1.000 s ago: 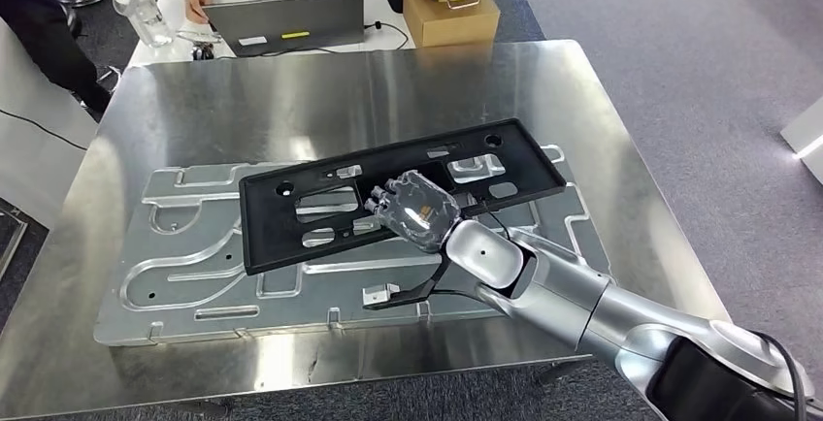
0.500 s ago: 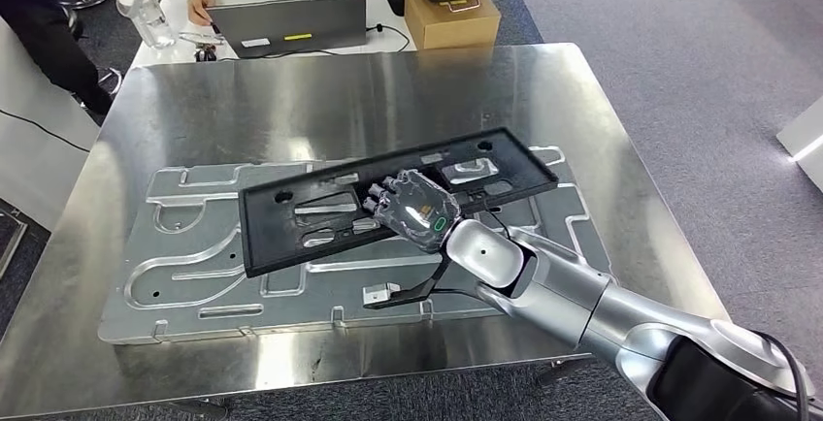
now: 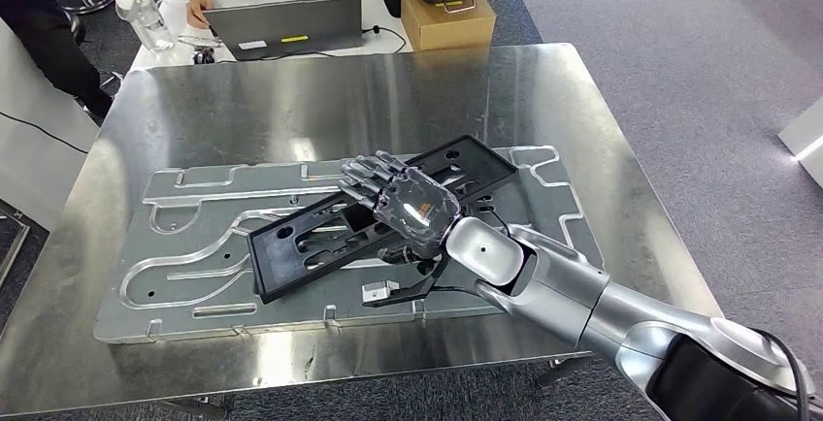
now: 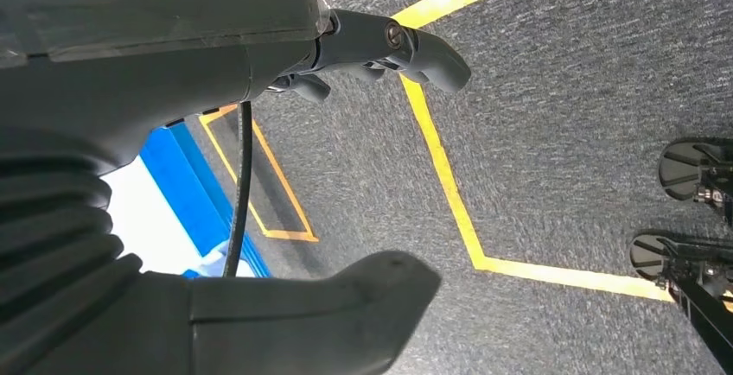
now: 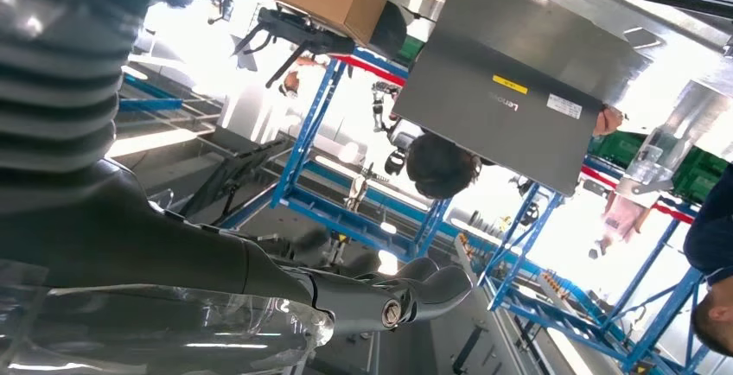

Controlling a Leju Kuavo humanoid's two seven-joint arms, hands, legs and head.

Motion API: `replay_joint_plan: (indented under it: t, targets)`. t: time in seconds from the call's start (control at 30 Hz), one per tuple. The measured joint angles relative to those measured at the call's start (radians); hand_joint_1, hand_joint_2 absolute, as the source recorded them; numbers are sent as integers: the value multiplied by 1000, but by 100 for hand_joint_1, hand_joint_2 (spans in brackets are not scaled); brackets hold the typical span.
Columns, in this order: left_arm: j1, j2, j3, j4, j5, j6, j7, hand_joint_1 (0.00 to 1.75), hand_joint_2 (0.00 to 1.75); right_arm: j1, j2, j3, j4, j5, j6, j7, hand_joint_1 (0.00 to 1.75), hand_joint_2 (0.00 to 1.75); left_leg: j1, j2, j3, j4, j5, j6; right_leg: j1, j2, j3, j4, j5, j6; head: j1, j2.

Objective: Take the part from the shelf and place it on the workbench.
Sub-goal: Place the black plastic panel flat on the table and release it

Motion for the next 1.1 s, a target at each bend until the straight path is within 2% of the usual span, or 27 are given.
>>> replay_joint_plan:
  t: [0.33, 0.43, 0.5, 0.57, 0.63, 0.67, 0.7, 0.73, 0.8, 0.83, 0.87, 0.9, 0.93, 1.0, 1.03, 1.1]
  targets:
    - [0, 0, 7, 0, -2, 1, 4, 0, 0, -8, 0, 0, 0, -9, 4, -7, 0, 0, 0, 0, 0, 1, 0, 0, -1, 0, 0, 0, 0, 1, 0, 0]
    - [0, 1, 11, 0, -2, 3, 6, 0, 0, -10, 2, 0, -1, -10, 4, -7, 0, 0, -4, 0, 0, 2, -1, 9, -5, 1, 1, -6, 3, 10, 0, 0]
    - [0, 1, 15, 0, -2, 3, 7, 0, 0, -13, 3, -1, -2, -10, 5, -7, 0, 0, 3, 3, 7, -15, 10, 18, -4, 1, 0, 0, -5, 18, 0, 0]
    - [0, 1, 20, 0, -3, 2, 7, 0, 0, -17, 3, -2, -3, -10, 5, -6, 0, 0, 10, 8, 12, -34, 22, 26, -7, 1, -26, 60, -49, 26, 0, 0]
    - [0, 1, 22, 0, -4, 2, 6, 0, 0, -15, 3, -1, -3, -10, 5, -6, 0, 0, 10, 11, 11, -36, 24, 28, -17, 0, -85, 184, -111, 36, 0, 0]
    - [0, 1, 22, 0, -4, 2, 6, 0, 0, -12, 3, 0, -3, -10, 5, -6, 0, 0, 10, 11, 10, -35, 25, 27, -23, 0, -111, 238, -127, 41, 0, 0]
    - [0, 0, 23, 0, -4, 2, 6, 0, 0, -10, 3, 1, -2, -10, 5, -6, 0, 0, 12, 12, 9, -34, 25, 26, -30, 0, -124, 263, -122, 47, 0, 0]
    - [0, 0, 23, 0, -5, 2, 6, 0, 0, -9, 3, 2, -2, -10, 5, -6, 0, 0, 15, 12, 8, -32, 25, 23, -36, 0, -120, 250, -98, 53, 0, 0]
    - [-1, 0, 23, 0, -7, 2, 6, 0, 0, -11, 3, 2, -1, -10, 5, -6, 0, 0, 21, 11, 5, -23, 23, 11, -48, -2, -69, 136, -26, 65, 0, 0]
    - [-1, 0, 23, 0, -8, 1, 5, 0, 0, -13, 3, 2, -1, -10, 5, -6, 0, 0, 23, 11, 1, -17, 22, 3, -49, -1, -41, 80, -2, 67, 0, 0]
    - [-2, 0, 23, 0, -10, 0, 5, 0, 0, -14, 4, 2, -1, -10, 5, -6, 0, 0, 24, 10, -3, -13, 23, -7, -48, 1, -26, 42, 11, 66, 0, 0]
    - [-2, 0, 23, 0, -10, -1, 3, 0, 0, -15, 4, 2, -1, -10, 5, -6, 0, 0, 23, 9, -7, -10, 26, -17, -44, 2, -22, 26, 12, 60, 0, 0]
    - [-1, 0, 23, 0, -11, -1, 2, 0, 0, -16, 4, 2, -1, -10, 5, -6, 0, 0, 23, 7, -11, -11, 31, -27, -39, 4, -27, 28, 14, 51, 0, 0]
    - [2, 0, 23, 0, -12, -3, 0, 0, 0, -17, 4, 2, -2, -10, 6, -6, 0, 0, 27, 7, -20, -10, 33, -42, -39, 3, -42, 27, 24, 30, -1, 0]
    - [3, 0, 24, 0, -12, -4, 0, 0, 0, -18, 3, 2, -3, -10, 6, -6, 0, 0, 29, 8, -29, 5, 14, -45, -39, 2, -49, 25, 32, 19, -1, 0]
    - [4, 0, 24, 0, -12, -6, -1, 0, 0, -20, 3, 2, -5, -10, 7, -6, 0, 0, 27, 10, -61, 93, -64, -43, -36, -1, -65, 23, 48, -1, -1, 0]
